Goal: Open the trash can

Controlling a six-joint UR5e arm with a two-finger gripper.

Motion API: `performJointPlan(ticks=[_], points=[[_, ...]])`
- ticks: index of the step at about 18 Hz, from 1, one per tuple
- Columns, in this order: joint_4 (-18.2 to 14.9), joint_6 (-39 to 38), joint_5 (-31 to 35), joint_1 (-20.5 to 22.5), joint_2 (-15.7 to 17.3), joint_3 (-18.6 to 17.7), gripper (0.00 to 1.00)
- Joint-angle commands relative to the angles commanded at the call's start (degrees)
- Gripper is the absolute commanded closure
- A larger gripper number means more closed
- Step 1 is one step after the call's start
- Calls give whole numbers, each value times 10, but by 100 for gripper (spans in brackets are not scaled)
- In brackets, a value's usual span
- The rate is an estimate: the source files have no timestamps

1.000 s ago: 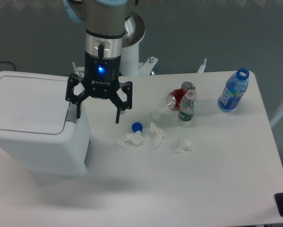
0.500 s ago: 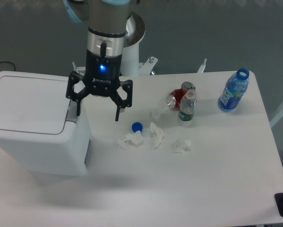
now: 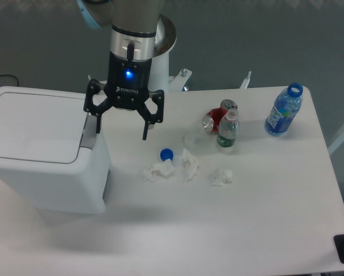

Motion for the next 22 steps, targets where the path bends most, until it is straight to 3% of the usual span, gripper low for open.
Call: performJointPlan(ticks=[22], points=[[3,3,-11,-4,-11,4,0]])
